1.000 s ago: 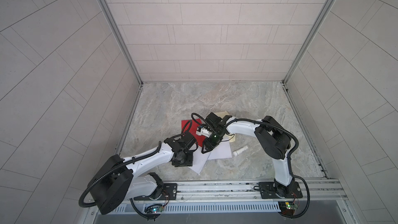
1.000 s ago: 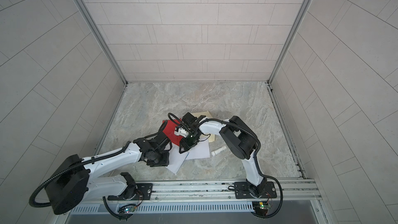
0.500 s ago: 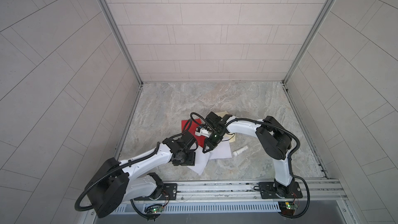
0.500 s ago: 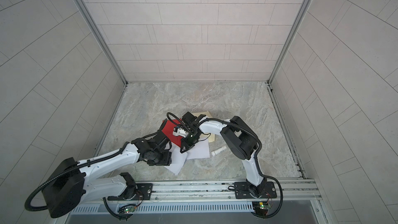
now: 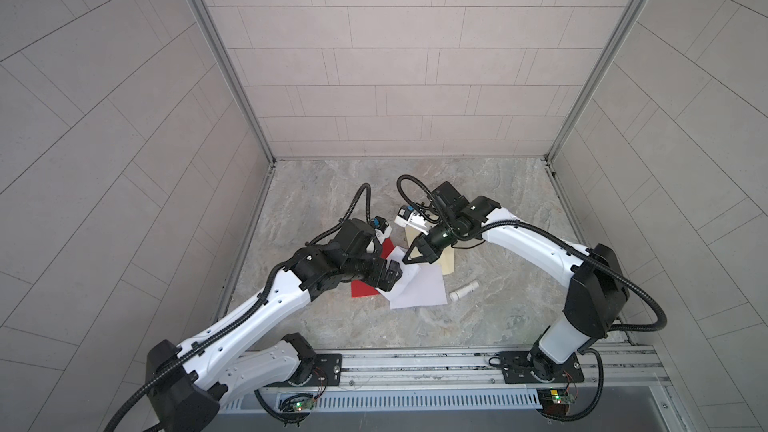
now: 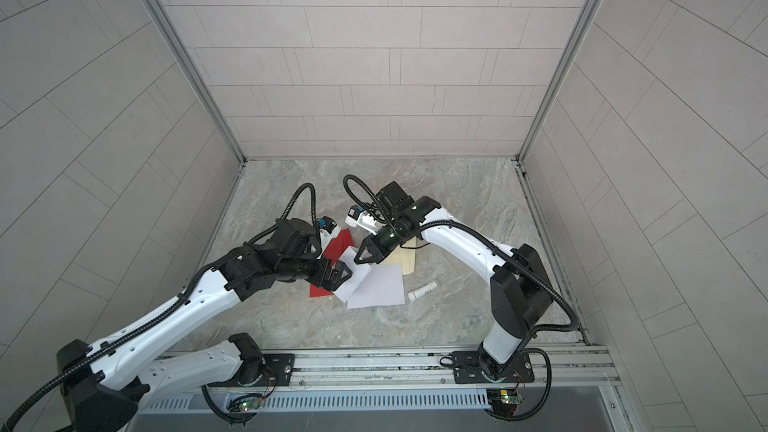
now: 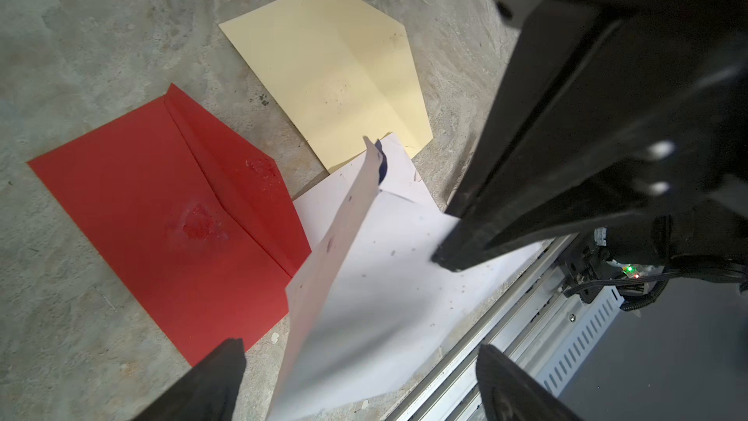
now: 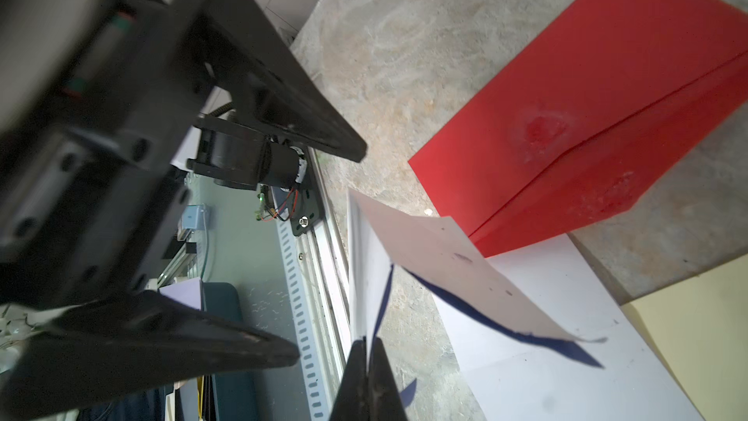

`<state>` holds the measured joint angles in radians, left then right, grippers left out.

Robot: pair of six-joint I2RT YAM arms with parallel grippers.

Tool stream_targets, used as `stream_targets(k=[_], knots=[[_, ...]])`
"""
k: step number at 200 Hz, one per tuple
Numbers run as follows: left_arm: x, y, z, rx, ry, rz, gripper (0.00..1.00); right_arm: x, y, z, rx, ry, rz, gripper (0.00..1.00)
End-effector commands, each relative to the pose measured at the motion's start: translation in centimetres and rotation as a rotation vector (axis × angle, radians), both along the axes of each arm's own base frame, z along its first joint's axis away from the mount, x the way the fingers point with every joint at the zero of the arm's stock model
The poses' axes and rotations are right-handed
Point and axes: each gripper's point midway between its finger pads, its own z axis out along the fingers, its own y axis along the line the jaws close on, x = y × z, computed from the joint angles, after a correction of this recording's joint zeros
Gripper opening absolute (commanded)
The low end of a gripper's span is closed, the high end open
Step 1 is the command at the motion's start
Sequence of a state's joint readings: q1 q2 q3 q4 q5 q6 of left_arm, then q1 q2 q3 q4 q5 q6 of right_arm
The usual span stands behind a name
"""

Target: Place the letter into the envelope and seal it

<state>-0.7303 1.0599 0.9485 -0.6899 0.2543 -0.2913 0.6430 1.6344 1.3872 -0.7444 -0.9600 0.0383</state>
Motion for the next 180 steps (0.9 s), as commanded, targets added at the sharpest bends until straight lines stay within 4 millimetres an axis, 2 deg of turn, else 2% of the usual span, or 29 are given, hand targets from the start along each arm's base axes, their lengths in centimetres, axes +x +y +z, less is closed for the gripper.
stream_targets(k=[1,17,61,87,101,123,158,180], knots=[[-0.2,0.2,1.1,0.026,-0.027,-0.075,0.97,-1.7,-0.6,2.2,0.060,0.000,0.077,0.01],[-0.4,-0.1,1.8,0.000,-0.036,-0.116,0.96,-2.3,-1.0,2.6,0.062,0.006,0.095,0.01],[-2.5,-1.0,3.0,-0.109,0.041,-0.230,0.77,-2.5,-2.1,3.2,0.069,0.010,0.085,0.01],[-3.1,-1.7,2.6,-0.154,0.084,-0.254,0.75,-2.4,-2.4,4.1,0.104,0.004,0.086,0.01],[-3.1,-1.9,2.4,-0.159,0.092,-0.258,0.69,-2.3,-2.5,4.4,0.111,-0.001,0.085,0.01],[-3.4,-2.6,2.7,-0.207,0.121,-0.283,0.52,-2.2,-2.7,4.5,0.104,-0.006,0.086,0.01],[-3.5,-3.2,3.0,-0.240,0.159,-0.291,0.15,-1.7,-2.9,4.0,0.081,-0.009,0.067,0.02],[-2.4,-3.2,2.4,-0.229,0.164,-0.245,0.00,-1.0,-3.1,4.1,0.077,-0.018,0.043,0.04]])
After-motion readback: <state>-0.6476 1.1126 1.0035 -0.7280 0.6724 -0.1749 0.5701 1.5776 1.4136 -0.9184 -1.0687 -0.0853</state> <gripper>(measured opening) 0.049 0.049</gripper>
